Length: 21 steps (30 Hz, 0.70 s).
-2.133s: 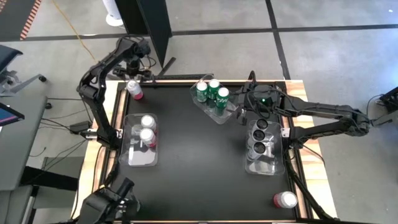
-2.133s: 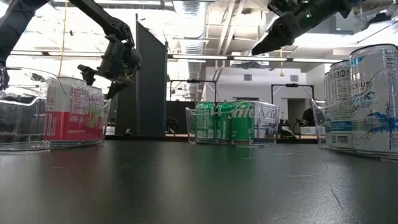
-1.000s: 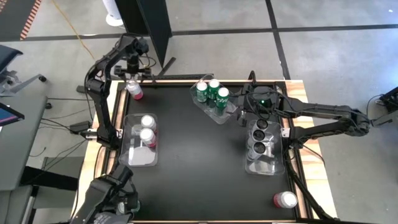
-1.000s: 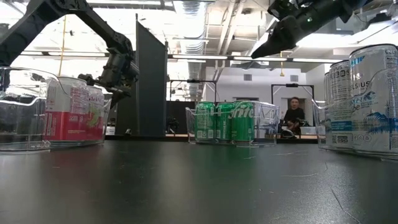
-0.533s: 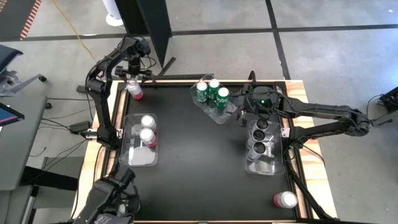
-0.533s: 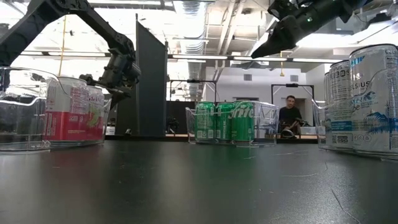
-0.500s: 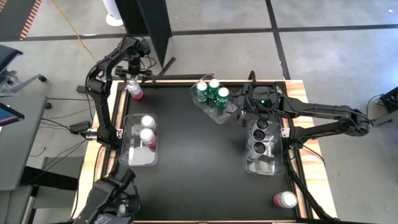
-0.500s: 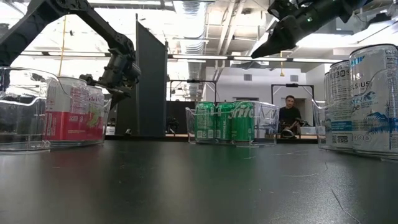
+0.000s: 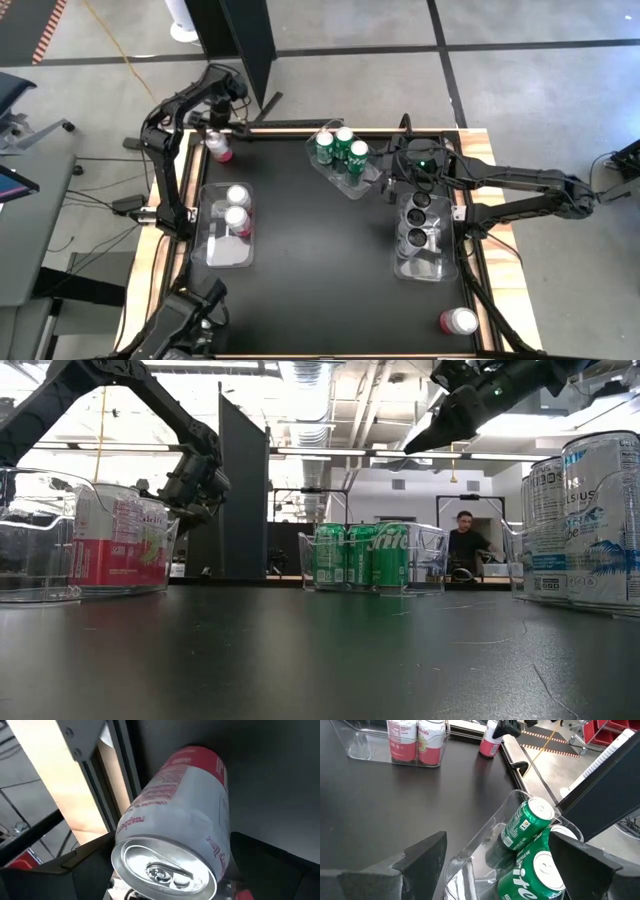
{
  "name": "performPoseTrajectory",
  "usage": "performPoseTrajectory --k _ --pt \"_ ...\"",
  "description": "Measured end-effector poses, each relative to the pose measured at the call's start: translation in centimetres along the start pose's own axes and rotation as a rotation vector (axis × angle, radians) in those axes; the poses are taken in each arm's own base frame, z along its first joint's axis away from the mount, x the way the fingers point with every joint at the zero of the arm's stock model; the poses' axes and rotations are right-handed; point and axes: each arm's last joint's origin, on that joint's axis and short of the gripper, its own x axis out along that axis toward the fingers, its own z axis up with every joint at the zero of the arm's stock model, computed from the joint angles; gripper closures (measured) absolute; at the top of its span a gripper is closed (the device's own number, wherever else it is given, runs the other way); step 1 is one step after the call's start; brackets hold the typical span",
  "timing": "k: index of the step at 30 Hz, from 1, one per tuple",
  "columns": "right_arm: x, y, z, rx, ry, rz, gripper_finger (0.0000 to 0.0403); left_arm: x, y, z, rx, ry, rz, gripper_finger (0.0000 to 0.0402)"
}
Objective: Sort soda cans
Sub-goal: Put the top pink white soda can into the left transparent bin
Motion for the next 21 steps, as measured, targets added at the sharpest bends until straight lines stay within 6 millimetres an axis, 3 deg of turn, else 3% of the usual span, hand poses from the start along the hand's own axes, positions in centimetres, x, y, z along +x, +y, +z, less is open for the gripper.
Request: performPoseTrajectory --k 8,16,21 --pt "0.0 0.0 0.0 0.004 0.0 0.0 0.0037 0.08 -0.08 0.18 -0.002 -0.021 0.006 0.0037" --pt "0.0 0.0 0.01 0.006 -0.001 -0.001 0.0037 0.05 -0.07 0.4 -0.004 -0.053 0.025 0.0087" --pt "0.0 -0.01 0.01 0.006 -0.001 -0.001 0.0037 0.03 -0.08 0.51 -0.007 -0.066 0.028 0.009"
